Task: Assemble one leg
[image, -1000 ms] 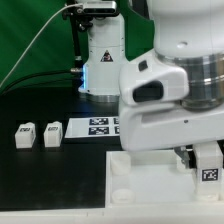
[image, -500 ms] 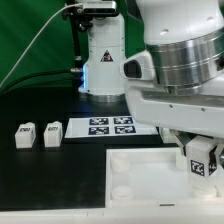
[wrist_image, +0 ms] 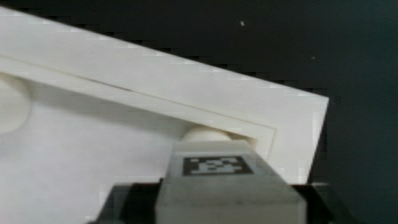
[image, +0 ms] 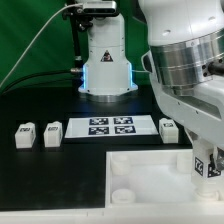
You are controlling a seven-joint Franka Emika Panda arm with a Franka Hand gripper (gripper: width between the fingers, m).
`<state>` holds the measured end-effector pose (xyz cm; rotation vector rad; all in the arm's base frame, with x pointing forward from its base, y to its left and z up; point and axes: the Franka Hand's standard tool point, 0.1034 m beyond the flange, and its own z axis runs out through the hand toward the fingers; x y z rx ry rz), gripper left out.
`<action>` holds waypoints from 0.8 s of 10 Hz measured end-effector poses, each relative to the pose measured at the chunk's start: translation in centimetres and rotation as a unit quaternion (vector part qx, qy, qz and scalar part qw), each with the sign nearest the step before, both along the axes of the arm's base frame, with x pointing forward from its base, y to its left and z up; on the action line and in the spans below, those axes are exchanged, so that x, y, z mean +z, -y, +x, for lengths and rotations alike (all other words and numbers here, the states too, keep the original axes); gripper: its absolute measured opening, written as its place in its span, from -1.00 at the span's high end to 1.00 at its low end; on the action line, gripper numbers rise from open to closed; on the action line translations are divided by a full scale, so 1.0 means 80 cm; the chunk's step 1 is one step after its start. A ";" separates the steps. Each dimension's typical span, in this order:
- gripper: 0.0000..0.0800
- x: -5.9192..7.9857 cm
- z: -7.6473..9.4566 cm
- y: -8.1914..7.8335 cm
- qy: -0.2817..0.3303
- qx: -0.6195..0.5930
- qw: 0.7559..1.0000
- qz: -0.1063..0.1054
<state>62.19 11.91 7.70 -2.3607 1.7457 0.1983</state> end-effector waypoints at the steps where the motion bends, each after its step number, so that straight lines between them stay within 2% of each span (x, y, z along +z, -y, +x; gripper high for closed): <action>1: 0.26 0.000 0.000 0.000 0.004 0.018 1.000 0.000; 2: -0.13 0.000 -0.001 -0.001 0.006 0.033 0.999 -0.001; 3: -0.44 0.001 -0.003 -0.004 0.016 0.108 0.994 -0.001; 4: -0.44 0.003 -0.003 -0.004 0.033 0.202 0.979 -0.002; 5: -0.58 0.005 -0.001 -0.003 0.052 0.289 0.956 -0.006; 7: -0.62 0.004 -0.001 -0.001 0.072 0.371 0.926 -0.007; 8: -0.62 0.004 -0.002 0.000 0.082 0.446 0.891 -0.015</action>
Offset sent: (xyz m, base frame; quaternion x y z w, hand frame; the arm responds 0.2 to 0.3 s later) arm 0.0013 0.0002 0.0070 -0.0368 0.0072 -0.4193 0.9071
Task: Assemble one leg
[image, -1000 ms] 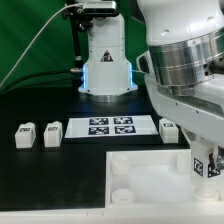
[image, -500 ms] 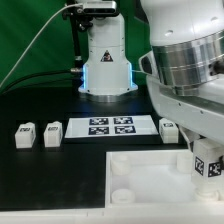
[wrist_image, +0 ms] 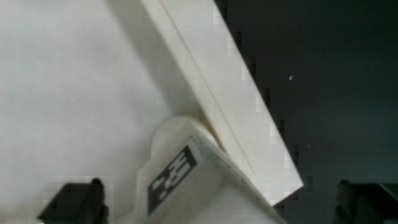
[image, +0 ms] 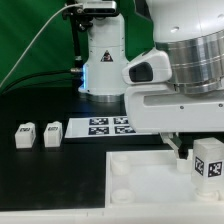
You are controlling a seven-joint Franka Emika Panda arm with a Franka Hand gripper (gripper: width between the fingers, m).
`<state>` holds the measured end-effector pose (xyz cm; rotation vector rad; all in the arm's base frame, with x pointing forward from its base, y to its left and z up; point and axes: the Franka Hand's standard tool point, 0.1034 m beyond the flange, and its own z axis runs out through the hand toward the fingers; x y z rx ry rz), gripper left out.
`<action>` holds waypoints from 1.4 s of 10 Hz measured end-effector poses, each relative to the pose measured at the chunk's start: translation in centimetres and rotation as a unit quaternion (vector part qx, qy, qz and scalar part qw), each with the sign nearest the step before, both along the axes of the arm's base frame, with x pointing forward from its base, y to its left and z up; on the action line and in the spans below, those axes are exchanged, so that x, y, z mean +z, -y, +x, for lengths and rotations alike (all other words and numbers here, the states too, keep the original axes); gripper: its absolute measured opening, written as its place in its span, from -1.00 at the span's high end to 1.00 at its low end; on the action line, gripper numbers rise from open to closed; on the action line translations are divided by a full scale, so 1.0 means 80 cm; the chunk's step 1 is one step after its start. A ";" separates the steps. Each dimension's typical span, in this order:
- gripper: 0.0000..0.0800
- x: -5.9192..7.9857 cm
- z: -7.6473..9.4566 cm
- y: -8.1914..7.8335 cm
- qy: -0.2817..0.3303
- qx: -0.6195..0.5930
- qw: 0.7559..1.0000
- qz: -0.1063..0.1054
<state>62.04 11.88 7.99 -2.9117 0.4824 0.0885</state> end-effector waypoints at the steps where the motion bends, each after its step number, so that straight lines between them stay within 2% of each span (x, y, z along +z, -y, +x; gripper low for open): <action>1: -0.62 0.001 0.002 0.002 0.018 0.105 0.994 -0.020; 3: -0.62 0.005 0.010 0.004 0.051 0.225 0.973 -0.026; 4: -0.62 0.004 0.009 0.003 0.047 0.204 0.978 -0.024; 5: -0.38 0.004 0.009 0.003 0.046 0.199 0.979 -0.024; 6: -0.05 0.004 0.009 0.003 0.043 0.178 0.983 -0.024; 7: -0.05 0.005 0.010 0.002 0.032 0.111 0.993 -0.022; 8: 0.23 0.004 0.010 0.005 0.024 0.066 0.997 -0.025; 9: 0.24 0.003 0.010 0.006 0.019 0.037 0.999 -0.025; 10: 0.24 0.002 0.011 0.008 0.005 -0.050 0.999 -0.018; 11: 0.24 0.001 0.011 0.009 -0.006 -0.130 0.991 -0.013; 12: 0.24 0.001 0.011 0.010 -0.020 -0.238 0.971 -0.013; 14: 0.24 0.001 0.010 0.009 -0.054 -0.420 0.906 0.003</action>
Offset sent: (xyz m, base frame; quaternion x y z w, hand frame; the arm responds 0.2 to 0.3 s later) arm 0.0000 0.0000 0.0000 0.0000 0.0000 0.0899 0.9960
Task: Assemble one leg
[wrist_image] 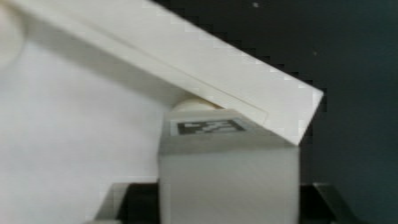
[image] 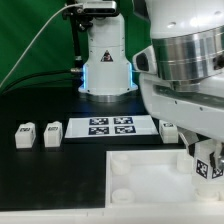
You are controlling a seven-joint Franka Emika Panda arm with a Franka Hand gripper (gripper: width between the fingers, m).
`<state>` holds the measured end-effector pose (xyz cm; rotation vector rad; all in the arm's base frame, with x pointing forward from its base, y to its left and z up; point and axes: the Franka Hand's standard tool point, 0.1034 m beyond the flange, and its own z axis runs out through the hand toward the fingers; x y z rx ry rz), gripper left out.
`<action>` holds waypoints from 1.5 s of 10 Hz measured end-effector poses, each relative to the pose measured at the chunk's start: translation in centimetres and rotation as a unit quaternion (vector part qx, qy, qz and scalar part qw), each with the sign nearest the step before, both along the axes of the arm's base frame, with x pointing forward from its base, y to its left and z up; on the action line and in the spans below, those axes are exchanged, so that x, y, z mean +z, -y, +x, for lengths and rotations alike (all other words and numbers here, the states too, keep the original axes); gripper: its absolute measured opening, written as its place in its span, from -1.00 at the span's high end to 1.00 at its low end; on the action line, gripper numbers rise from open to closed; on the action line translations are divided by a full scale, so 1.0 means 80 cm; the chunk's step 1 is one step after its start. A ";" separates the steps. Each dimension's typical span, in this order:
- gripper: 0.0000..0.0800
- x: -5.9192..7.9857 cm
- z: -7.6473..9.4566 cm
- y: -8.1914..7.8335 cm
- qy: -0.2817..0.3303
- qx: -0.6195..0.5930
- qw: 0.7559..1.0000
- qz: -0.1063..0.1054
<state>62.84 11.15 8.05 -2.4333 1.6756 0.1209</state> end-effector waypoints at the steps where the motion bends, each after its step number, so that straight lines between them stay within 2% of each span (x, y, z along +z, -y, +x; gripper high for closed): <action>1: 0.24 0.000 -0.001 0.000 -0.008 -0.084 0.996 0.013; 2: 0.24 -0.001 -0.002 -0.006 -0.017 -0.143 0.989 0.019; 3: 0.24 -0.001 -0.002 -0.005 -0.019 -0.150 0.988 0.019; 4: 0.24 -0.001 -0.002 -0.005 -0.017 -0.144 0.989 0.019; 5: 0.24 -0.001 -0.003 -0.007 -0.006 -0.088 0.996 0.013; 6: -0.33 0.000 -0.003 -0.011 0.008 0.006 1.000 0.005; 7: -0.33 0.005 -0.001 -0.012 0.021 0.089 0.996 -0.001; 8: -0.56 0.007 0.000 -0.013 0.037 0.167 0.985 -0.008; 9: -0.61 0.005 -0.001 -0.013 0.040 0.187 0.982 -0.008; 11: -0.62 0.002 -0.001 -0.010 0.064 0.320 0.945 -0.017; 12: -0.62 -0.001 0.000 -0.005 0.076 0.455 0.886 -0.041; 13: -0.62 -0.001 0.001 -0.006 0.083 0.499 0.861 -0.046; 15: -0.57 -0.001 0.001 -0.006 0.080 0.482 0.871 -0.045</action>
Offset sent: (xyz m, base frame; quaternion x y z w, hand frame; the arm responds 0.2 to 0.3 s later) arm 0.0000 0.0000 0.0000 0.0000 0.0000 0.0899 0.9960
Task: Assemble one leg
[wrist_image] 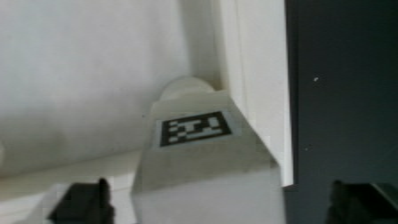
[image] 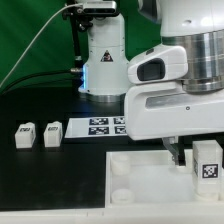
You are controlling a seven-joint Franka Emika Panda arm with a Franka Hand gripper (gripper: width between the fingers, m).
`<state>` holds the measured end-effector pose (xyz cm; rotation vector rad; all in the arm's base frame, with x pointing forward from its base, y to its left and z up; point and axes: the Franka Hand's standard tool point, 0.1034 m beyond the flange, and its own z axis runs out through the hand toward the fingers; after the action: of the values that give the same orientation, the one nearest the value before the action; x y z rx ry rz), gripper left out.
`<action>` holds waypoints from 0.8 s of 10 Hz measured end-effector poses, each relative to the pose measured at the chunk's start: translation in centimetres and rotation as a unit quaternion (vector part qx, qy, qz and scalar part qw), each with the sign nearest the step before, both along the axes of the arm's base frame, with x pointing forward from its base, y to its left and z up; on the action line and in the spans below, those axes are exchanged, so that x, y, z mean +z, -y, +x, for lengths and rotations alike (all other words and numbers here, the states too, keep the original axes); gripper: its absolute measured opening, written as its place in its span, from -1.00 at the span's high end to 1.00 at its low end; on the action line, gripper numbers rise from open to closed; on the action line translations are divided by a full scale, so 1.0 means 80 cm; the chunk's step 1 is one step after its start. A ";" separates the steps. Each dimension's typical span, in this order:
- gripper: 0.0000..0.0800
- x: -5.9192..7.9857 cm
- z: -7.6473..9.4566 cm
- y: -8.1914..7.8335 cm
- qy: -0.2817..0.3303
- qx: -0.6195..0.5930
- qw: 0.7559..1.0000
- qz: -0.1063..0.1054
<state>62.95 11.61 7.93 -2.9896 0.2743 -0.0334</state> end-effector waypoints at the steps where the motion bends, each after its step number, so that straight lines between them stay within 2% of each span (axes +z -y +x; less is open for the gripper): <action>1: -0.13 0.000 0.000 0.000 -0.001 -0.009 1.000 0.001; 2: -0.13 0.000 0.000 -0.001 -0.010 -0.069 0.998 0.006; 3: 0.23 -0.001 -0.001 0.003 -0.019 -0.126 0.992 0.006; 5: 0.24 -0.002 0.000 0.007 -0.031 -0.215 0.976 0.013; 6: 0.24 -0.004 0.000 0.009 -0.046 -0.333 0.941 0.030; 7: 0.24 -0.004 -0.002 0.012 -0.056 -0.440 0.895 0.044; 8: 0.24 -0.004 -0.003 0.008 -0.072 -0.508 0.856 0.055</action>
Offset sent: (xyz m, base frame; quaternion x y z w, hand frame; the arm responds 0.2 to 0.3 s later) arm 0.0000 0.0000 0.0000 0.0000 0.0000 0.2667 0.9638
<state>62.71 10.96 7.58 -2.3655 1.7385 0.0944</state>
